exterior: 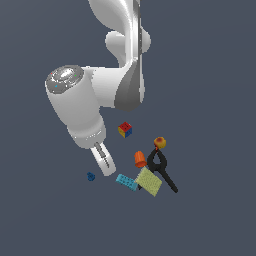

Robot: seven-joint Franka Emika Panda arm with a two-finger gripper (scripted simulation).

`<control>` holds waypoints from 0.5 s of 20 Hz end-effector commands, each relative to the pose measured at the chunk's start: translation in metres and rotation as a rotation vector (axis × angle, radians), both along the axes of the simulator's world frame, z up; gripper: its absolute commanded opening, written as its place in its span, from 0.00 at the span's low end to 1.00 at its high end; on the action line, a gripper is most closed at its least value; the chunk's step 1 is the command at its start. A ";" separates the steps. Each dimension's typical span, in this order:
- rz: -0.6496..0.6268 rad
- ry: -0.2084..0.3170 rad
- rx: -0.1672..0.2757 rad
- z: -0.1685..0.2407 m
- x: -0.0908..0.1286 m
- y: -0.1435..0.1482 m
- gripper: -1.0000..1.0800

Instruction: Pick up a designated object from a clutter of objects.

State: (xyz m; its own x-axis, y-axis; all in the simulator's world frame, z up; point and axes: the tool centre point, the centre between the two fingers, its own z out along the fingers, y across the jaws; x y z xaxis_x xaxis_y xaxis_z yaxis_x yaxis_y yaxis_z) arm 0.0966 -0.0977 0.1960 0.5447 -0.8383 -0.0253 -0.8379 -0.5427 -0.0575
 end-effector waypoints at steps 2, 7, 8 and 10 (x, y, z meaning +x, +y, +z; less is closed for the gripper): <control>-0.116 0.012 -0.005 -0.021 0.005 -0.014 0.96; -0.275 0.027 -0.015 -0.052 0.011 -0.034 0.96; -0.303 0.030 -0.018 -0.057 0.012 -0.038 0.96; -0.355 0.034 -0.022 -0.067 0.013 -0.045 0.96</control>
